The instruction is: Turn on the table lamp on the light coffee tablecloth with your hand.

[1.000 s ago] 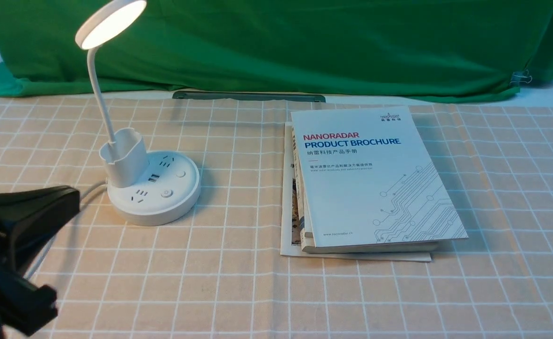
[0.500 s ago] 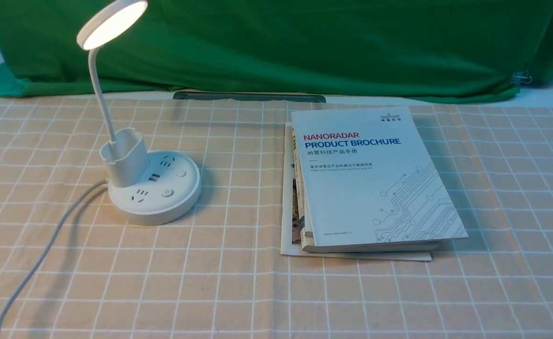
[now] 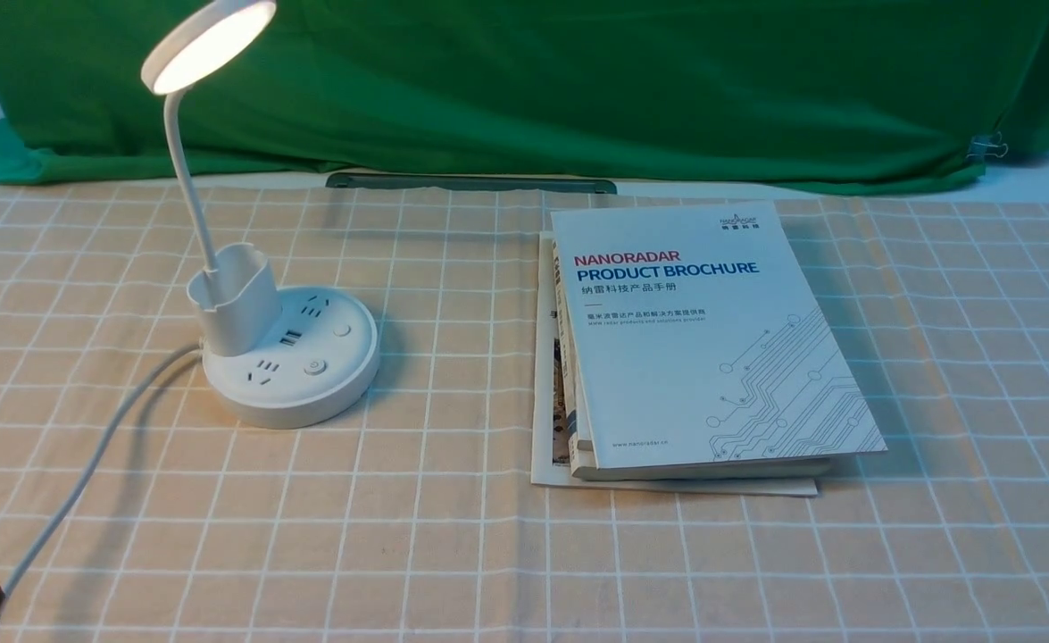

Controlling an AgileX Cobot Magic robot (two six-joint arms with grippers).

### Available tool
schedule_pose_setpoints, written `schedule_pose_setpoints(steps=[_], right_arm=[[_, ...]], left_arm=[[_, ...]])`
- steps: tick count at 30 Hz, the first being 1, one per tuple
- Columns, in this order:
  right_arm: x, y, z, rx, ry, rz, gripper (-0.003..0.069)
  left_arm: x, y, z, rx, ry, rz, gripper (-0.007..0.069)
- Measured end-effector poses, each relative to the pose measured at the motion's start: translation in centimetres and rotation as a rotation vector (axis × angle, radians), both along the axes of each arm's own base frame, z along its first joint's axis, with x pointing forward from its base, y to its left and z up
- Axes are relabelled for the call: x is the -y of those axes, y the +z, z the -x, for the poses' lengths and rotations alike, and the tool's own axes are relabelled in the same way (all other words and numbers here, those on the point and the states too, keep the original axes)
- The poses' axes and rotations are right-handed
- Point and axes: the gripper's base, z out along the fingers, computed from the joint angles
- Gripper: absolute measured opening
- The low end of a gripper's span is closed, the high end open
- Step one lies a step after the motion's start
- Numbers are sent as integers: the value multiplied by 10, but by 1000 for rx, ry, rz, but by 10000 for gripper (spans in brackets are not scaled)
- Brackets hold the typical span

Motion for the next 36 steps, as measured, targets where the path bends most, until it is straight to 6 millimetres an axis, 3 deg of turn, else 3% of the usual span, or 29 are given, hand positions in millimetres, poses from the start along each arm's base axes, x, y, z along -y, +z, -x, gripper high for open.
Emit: schedule_pose_setpoints(steps=[7,36], right_arm=[[0,0,0,0,0,0,238],[0,0,0,0,0,0,238]], left_arm=[[0,8,-1,84,3,2,1],[0,8,-1,88,3,1,1]])
